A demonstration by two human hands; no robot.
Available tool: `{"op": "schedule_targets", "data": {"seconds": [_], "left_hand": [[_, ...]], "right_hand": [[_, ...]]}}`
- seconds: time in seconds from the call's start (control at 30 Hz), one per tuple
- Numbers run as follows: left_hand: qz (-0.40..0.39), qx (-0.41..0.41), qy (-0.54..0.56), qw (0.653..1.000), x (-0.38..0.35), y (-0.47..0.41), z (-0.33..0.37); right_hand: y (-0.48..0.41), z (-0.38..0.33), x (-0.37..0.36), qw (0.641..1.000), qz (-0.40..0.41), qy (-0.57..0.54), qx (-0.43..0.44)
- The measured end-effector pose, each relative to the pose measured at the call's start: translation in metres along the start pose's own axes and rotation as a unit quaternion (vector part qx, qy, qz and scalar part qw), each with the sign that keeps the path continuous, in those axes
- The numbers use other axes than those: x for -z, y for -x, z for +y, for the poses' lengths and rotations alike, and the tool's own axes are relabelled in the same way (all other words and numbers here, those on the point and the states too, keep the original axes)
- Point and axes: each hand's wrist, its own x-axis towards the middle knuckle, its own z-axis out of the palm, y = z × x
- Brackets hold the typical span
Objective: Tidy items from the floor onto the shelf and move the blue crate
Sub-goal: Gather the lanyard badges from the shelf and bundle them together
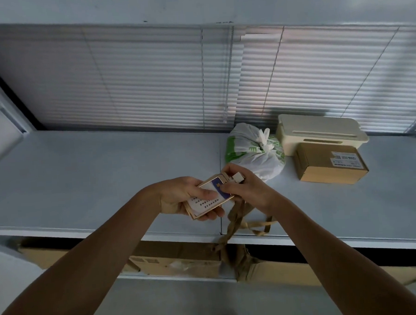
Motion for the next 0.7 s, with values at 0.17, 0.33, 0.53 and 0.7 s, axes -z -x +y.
{"op": "schedule_targets", "data": {"seconds": [0.17,0.33,0.53,0.7], "left_hand": [[0.098,-0.007,-0.027,0.995,0.008,-0.008,0.001],[0.177,-0.031,-0.044,0.983,0.002,-0.018,0.003],[0.205,-0.075,0.029,0.975,0.011,-0.034,0.004],[0.221,-0.149,0.102,0.958,0.058,-0.027,0.019]], "right_hand": [[-0.024,-0.009,0.019,0.998,-0.041,0.051,-0.016],[-0.045,-0.019,0.027,0.99,-0.076,0.114,-0.021],[-0.059,-0.015,0.03,0.998,-0.045,0.025,-0.035],[-0.052,-0.007,0.044,0.998,-0.038,-0.039,-0.023]]}}
